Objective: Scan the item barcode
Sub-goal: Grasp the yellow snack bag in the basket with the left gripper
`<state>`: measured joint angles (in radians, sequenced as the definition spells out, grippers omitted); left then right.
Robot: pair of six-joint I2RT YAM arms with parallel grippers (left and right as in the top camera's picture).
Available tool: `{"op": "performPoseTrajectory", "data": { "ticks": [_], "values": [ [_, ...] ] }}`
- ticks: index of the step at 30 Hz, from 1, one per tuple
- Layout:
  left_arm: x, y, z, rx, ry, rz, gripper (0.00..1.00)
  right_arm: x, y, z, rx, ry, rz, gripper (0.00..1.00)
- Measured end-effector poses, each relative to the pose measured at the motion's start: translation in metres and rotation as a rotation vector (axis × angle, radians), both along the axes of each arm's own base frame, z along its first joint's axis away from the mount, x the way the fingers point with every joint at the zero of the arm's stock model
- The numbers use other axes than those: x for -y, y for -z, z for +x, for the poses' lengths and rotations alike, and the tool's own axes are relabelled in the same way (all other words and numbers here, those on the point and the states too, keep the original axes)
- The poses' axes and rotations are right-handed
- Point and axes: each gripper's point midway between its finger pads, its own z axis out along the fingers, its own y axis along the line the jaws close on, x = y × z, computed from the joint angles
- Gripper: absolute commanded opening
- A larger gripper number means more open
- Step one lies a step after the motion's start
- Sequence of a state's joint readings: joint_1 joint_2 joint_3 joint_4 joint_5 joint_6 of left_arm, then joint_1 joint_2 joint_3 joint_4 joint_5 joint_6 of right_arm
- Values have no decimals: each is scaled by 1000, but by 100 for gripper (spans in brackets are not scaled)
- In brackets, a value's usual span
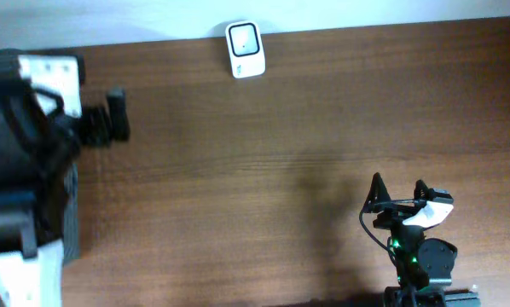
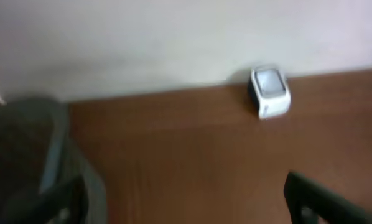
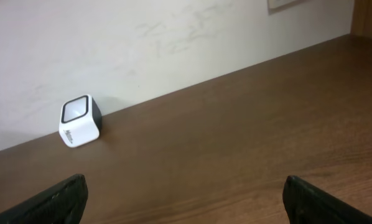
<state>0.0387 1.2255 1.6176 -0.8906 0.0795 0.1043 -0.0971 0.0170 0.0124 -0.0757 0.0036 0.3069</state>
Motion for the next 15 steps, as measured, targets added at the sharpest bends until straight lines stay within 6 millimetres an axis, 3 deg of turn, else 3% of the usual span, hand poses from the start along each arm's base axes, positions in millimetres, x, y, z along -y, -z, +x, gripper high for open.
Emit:
{"op": "performPoseTrajectory", "data": {
  "ticks": [2, 5, 7, 9, 11, 13, 15],
  "values": [
    [3, -33, 30, -11, 29, -3, 99, 0, 0, 0, -2, 0, 0, 99],
    [5, -28, 44, -36, 38, -9, 98, 0, 0, 0, -2, 0, 0, 98],
    [-10, -25, 44, -49, -20, -1, 96, 0, 0, 0, -2, 0, 0, 99],
    [-92, -14, 25, -100, -379, -81, 95, 0, 0, 0, -2, 0, 0, 99],
    [-184, 3, -19, -147, -745, -166, 95, 0, 0, 0, -2, 0, 0, 98],
    [-221, 26, -45, -227, -899, -205, 95, 0, 0, 0, -2, 0, 0, 99],
    [-238, 54, -54, -339, -972, -214, 95, 0, 0, 0, -2, 0, 0, 98]
  ]
}}
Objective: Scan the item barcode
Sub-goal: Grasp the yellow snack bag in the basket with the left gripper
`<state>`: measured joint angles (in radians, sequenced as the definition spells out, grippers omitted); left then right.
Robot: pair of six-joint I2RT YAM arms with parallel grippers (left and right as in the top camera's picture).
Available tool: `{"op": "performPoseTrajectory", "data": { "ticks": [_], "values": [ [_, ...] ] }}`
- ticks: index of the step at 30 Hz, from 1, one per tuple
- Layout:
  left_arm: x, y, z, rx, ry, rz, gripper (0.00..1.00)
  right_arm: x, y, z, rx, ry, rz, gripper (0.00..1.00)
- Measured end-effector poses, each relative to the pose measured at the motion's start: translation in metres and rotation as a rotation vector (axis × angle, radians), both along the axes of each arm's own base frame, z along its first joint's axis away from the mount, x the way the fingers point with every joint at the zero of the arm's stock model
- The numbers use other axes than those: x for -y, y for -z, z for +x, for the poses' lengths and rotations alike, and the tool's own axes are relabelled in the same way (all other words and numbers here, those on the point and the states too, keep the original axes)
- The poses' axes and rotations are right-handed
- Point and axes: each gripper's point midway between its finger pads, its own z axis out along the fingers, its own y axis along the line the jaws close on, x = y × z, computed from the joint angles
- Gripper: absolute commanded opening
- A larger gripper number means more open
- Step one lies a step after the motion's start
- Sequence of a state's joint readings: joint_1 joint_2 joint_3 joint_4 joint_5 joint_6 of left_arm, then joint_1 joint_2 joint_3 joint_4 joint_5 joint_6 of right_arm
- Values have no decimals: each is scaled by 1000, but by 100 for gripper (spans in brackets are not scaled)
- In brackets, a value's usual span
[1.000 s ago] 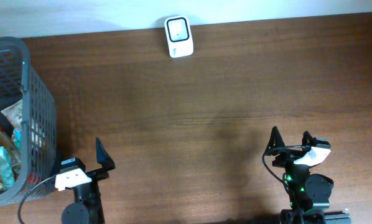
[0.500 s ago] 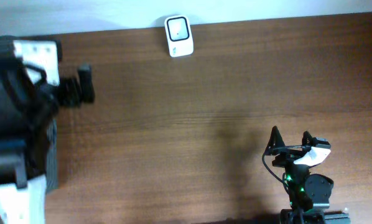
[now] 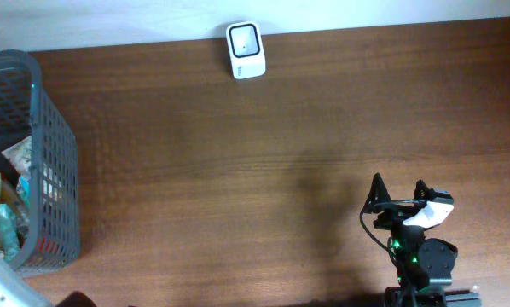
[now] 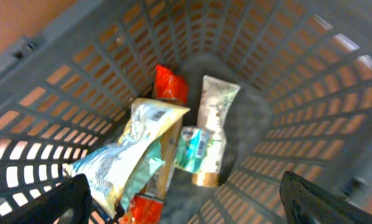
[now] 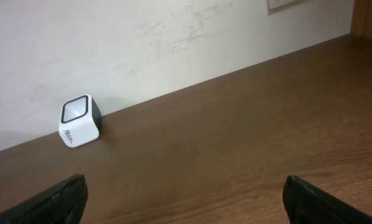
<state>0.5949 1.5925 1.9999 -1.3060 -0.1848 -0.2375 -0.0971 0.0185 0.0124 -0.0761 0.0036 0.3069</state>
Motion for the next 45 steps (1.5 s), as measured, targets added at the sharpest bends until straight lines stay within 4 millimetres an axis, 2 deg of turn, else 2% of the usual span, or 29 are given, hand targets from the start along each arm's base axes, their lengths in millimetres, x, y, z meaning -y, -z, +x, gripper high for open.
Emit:
{"op": "performPoseTrajectory", "data": {
  "ticks": [4, 7, 9, 12, 13, 15, 18, 22, 24, 26, 27, 30, 31, 33, 35, 36, 39, 41, 43, 44, 45],
  "values": [
    [-16, 65, -5, -179, -87, -57, 94, 0, 0, 0, 0, 0, 0, 99],
    [-31, 109, -5, -252, -79, -40, 87, 0, 0, 0, 0, 0, 0, 98],
    [-57, 121, -10, -266, -62, 12, 84, 0, 0, 0, 1, 0, 0, 99],
    [-88, 149, -34, -346, -100, -12, 77, 0, 0, 0, 1, 0, 0, 99],
    [-94, 161, -36, -380, -85, -24, 74, 0, 0, 0, 1, 0, 0, 99],
    [-97, 194, -27, -445, 9, -63, 73, 0, 0, 0, 1, 0, 0, 98],
    [-99, 218, -20, -485, 64, -91, 72, 0, 0, 0, 1, 0, 0, 98],
    [-97, 230, -14, -481, 97, -116, 77, 0, 0, 0, 1, 0, 0, 98],
    [-93, 223, -8, -454, 120, -137, 82, 0, 0, 0, 1, 0, 0, 99],
    [-88, 210, 7, -398, 185, -150, 82, 0, 0, 0, 1, 0, 0, 99],
    [-83, 204, 12, -373, 220, -155, 86, 0, 0, 0, 1, 0, 0, 98],
    [-75, 206, 11, -379, 260, -179, 84, 0, 0, 0, 1, 0, 0, 99],
    [-69, 218, 4, -404, 264, -203, 84, 0, 0, 0, 1, 0, 0, 98],
    [-62, 242, -12, -459, 253, -241, 68, 0, 0, 0, 1, 0, 0, 99],
    [-67, 257, -31, -505, 193, -251, 6, 0, 0, 0, 1, 0, 0, 99],
    [-70, 256, -34, -504, 176, -250, 0, 0, 0, 0, 1, 0, 0, 98],
    [-77, 245, -39, -513, 151, -242, 0, 0, 0, 0, 1, 0, 0, 99],
    [-82, 217, -33, -476, 116, -235, 0, 0, 0, 0, 1, 0, 0, 98],
    [-91, 167, -16, -395, 103, -172, 0, 0, 0, 0, 1, 0, -1, 99],
    [-94, 110, 7, -282, 115, -70, 0, 0, 0, 0, 1, 0, 0, 99],
    [-83, 66, 19, -209, 140, 7, 0, 0, 0, 0, 2, 0, 0, 99]
  ]
}}
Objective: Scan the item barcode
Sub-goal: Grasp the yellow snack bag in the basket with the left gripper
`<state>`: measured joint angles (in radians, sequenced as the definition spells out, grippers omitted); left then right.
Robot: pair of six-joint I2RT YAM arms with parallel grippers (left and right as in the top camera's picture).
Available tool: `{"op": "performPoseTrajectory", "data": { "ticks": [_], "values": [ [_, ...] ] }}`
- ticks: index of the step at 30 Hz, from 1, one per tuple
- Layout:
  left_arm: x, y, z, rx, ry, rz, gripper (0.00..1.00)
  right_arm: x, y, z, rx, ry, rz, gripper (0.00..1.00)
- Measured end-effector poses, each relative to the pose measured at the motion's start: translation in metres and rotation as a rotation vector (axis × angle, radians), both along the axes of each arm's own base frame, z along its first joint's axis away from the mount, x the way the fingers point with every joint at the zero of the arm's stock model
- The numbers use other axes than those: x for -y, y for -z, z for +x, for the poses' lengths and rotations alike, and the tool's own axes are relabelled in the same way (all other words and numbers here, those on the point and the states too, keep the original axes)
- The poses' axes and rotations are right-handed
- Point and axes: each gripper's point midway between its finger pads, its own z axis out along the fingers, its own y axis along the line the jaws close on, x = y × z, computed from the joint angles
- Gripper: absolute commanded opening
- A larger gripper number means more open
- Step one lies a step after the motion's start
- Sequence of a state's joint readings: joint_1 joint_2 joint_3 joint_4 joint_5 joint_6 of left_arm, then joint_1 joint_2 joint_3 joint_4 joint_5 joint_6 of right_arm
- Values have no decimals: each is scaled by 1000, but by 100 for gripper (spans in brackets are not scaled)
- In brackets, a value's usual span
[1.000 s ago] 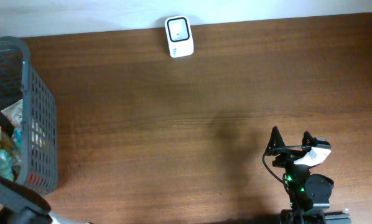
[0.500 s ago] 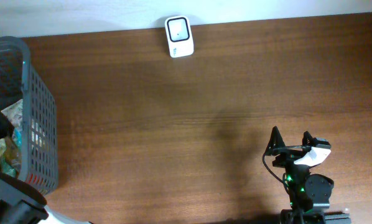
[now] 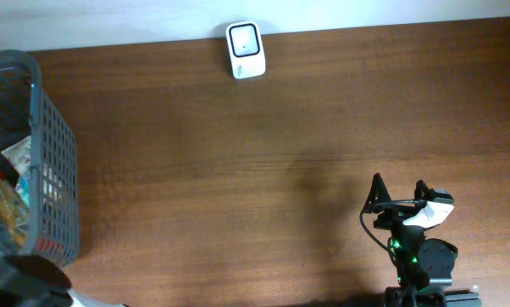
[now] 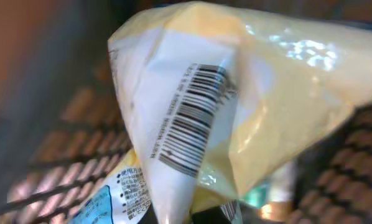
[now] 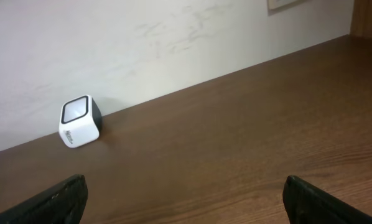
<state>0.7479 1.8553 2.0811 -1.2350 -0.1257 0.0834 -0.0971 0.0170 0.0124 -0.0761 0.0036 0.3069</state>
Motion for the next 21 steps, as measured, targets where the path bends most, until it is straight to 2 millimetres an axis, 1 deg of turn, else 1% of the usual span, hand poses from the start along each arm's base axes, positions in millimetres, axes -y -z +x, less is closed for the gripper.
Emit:
{"op": "performPoseTrajectory", "data": {
  "ticks": [1, 2, 3, 4, 5, 6, 8, 9, 10, 11, 12, 13, 18, 19, 21],
  "values": [
    [12, -35, 11, 72, 36, 59, 0, 0, 0, 0, 0, 0, 0, 99],
    [34, -77, 22, 160, 88, 126, 0, 0, 0, 0, 0, 0, 0, 99],
    [56, -108, 24, 227, 136, 166, 0, 0, 0, 0, 0, 0, 0, 99],
    [70, -124, 17, 254, 154, 178, 0, 0, 0, 0, -1, 0, 0, 98],
    [72, -124, 12, 244, 151, 171, 0, 0, 0, 0, -1, 0, 0, 99],
    [72, -112, 5, 201, 128, 140, 0, 0, 0, 0, -1, 0, 0, 98],
    [66, -75, 0, 92, 74, 71, 0, 0, 0, 0, 0, 0, -1, 98],
    [61, -51, -1, 24, 45, 36, 0, 0, 0, 0, -1, 0, 0, 99],
    [58, -36, 0, -10, 26, 13, 0, 0, 0, 0, 0, 0, 0, 99],
    [55, -19, 2, -41, 5, -17, 7, 0, 0, 0, -1, 0, 0, 99],
    [53, -7, 4, -64, -6, -38, 19, 0, 0, 0, 0, 0, 0, 99],
    [52, -2, 5, -66, -23, -49, 0, 0, 0, 0, -1, 0, 0, 98],
    [54, 1, -1, -87, -43, -62, 0, 0, 0, 0, -1, 0, 0, 99],
    [54, 5, -1, -92, -44, -65, 0, 0, 0, 0, -1, 0, 0, 98],
    [53, 25, -5, -134, -53, -92, 0, 0, 0, 0, -1, 0, 0, 99]
  ]
}}
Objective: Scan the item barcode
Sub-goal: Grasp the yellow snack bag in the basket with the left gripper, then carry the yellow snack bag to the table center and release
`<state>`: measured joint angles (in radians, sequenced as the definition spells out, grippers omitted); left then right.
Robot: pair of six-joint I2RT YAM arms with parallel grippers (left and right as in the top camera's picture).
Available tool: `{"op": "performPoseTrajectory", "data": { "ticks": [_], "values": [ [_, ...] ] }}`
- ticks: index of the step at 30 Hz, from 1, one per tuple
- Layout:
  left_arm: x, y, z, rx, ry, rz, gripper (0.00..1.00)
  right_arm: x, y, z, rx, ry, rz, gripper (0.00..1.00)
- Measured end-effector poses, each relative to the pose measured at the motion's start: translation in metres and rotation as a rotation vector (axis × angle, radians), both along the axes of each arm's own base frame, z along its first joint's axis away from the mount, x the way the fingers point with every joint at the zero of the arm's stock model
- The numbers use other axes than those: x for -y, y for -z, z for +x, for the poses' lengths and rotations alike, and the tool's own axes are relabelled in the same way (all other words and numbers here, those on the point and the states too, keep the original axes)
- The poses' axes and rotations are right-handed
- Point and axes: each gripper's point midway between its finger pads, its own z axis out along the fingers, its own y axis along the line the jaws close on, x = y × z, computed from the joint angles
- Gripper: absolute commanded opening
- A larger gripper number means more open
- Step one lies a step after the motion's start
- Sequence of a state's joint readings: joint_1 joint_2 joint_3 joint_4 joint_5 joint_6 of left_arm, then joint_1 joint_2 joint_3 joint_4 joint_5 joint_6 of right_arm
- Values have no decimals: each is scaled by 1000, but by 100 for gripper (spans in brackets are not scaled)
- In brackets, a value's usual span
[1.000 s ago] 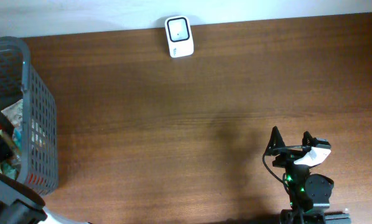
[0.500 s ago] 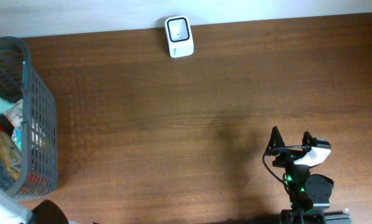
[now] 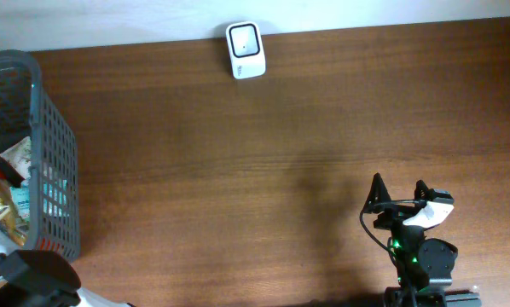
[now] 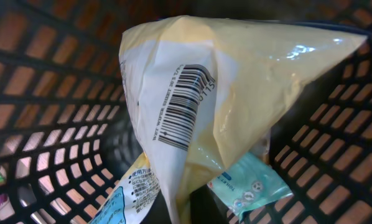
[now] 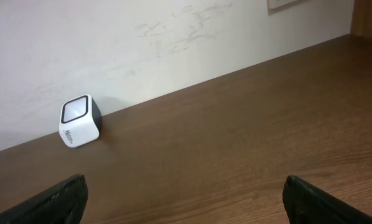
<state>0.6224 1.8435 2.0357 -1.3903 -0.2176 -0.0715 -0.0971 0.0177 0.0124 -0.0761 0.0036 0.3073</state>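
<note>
A yellow and white snack bag (image 4: 192, 106) fills the left wrist view, its black barcode (image 4: 183, 106) facing the camera. My left gripper (image 4: 185, 208) is shut on the bag's lower end, inside the grey mesh basket (image 3: 55, 153). The white cube scanner (image 3: 246, 49) stands at the table's far edge, also visible as the scanner (image 5: 80, 121) from the right wrist. My right gripper (image 3: 400, 194) sits near the front right, open and empty, its fingertips (image 5: 65, 196) wide apart.
A teal packet (image 4: 248, 183) lies under the bag in the basket, and more packets (image 3: 8, 179) show through the rim. Mesh walls (image 4: 43, 124) surround the bag. A pale wall (image 5: 173, 43) rises behind the scanner.
The bag is still between my left jaws. The blur has gone, the basket mesh now shows all round the bag, and the barcode sits slightly higher. The right arm has not moved.
My left arm was over the table's left edge, its camera towards the scanner. Then it looked down into the basket with jaws open above several packets. Then the yellow bag filled its view between the jaws, and it is held there now.
</note>
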Motion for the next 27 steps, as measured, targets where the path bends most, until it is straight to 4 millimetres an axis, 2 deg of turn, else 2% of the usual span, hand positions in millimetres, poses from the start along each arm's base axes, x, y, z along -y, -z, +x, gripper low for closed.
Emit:
{"op": "performPoseTrajectory", "data": {
  "ticks": [2, 3, 4, 5, 6, 7, 8, 9, 10, 11, 12, 13, 14, 16, 18, 19, 20, 21, 22, 23, 27],
  "values": [
    [-1, 6, 0, -4, -3, -3, 0, 0, 0, 0, 0, 0, 0, 99],
    [-1, 2, 1, 3, -2, 1, 0, 0, 0, 0, 0, 0, 0, 98],
    [-2, -11, 4, 31, 0, 19, 0, 0, 0, 0, 0, 0, 0, 99],
    [-3, -29, 6, 75, 3, 49, 0, 0, 0, 0, 0, 0, 0, 98],
    [6, -80, 7, 196, 22, 131, 0, 0, 0, 0, 0, 0, 0, 98],
    [18, -107, 7, 267, 47, 161, 0, 0, 0, 0, 0, 0, 0, 99],
    [52, -145, 14, 383, 132, 201, 0, 0, 0, 0, -1, 0, -1, 98],
    [107, -177, 23, 495, 279, 191, 0, 0, 0, 0, 0, 0, -1, 98],
    [137, -188, 28, 536, 361, 181, 0, 0, 0, 0, 0, 0, 0, 99],
    [176, -193, 36, 563, 469, 155, 0, 0, 0, 0, 1, 0, 0, 98],
    [212, -187, 49, 555, 571, 117, 0, 0, 0, 0, 1, 0, -1, 99],
    [252, -171, 67, 523, 667, 68, 0, 0, 0, 0, 1, 0, 0, 99],
    [275, -158, 78, 491, 714, 45, 0, 0, 0, 0, 1, 0, 0, 98],
    [341, -109, 102, 374, 821, -34, 0, 0, 0, 0, 1, 0, 0, 98],
    [379, -60, 118, 257, 847, -88, 0, 0, 0, 0, 1, 0, 0, 99],
    [395, -30, 126, 190, 847, -110, 0, 0, 0, 0, 1, 0, 0, 99],
    [407, -9, 130, 146, 850, -120, 0, 0, 0, 0, 1, 0, 0, 99],
    [418, 11, 133, 103, 854, -128, 0, 0, 0, 0, 1, 0, -1, 98],
    [423, 20, 134, 82, 853, -134, 0, 0, 0, 0, 1, 0, 0, 98],
    [442, 53, 135, 10, 868, -142, 0, 0, 0, 0, 1, 0, 0, 99],
    [453, 89, 140, -54, 862, -147, 0, 0, 0, 0, 1, 0, 0, 98]
  ]
}}
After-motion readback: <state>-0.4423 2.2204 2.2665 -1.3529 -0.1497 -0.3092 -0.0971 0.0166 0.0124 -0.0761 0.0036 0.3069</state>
